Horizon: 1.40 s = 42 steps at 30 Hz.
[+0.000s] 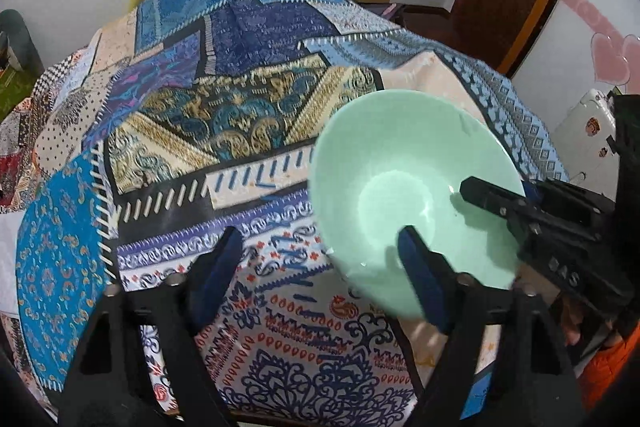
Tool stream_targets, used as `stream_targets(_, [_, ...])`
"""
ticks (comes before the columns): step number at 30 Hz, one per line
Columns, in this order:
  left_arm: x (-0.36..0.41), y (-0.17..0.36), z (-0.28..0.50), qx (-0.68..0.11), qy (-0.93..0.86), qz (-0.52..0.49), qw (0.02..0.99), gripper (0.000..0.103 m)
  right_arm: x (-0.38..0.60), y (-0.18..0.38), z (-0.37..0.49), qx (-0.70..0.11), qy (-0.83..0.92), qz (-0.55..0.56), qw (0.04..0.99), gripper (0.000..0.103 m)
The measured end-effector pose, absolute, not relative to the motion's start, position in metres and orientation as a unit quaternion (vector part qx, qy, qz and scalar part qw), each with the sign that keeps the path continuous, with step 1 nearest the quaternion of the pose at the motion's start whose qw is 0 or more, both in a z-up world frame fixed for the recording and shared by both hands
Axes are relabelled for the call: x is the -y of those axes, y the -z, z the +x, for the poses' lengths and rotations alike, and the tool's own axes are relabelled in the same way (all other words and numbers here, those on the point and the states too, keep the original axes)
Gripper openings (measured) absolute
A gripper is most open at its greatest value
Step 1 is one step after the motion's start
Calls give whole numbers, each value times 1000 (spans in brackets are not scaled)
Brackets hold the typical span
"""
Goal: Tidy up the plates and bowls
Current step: 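Grasp the mint green bowl rim with the left gripper while the right grasps too, then lift the mint green bowl and carry it over the nested bowls with both grippers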
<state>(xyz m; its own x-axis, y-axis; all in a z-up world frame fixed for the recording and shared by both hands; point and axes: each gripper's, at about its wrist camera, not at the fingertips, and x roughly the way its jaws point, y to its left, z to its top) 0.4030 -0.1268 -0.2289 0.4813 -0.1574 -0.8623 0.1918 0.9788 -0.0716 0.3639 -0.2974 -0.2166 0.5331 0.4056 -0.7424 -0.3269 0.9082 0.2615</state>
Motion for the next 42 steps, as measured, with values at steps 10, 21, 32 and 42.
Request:
stream_targets(10, [137,248,393,-515,109,48,849,25,285,219,355,-435,-216,55,873,19])
stream_targets(21, [126,231,369,-510,118,30,852,22,277,201,335,-427,-210,53,878,19])
stream_targets(32, [103,175,316,-470,104,16,876,22,255,160,296,-393,-224,39,891,19])
stream_targets(42, [73,135,266,-442,81,1,893,22,226,133,259,-368,-247,30,896,19])
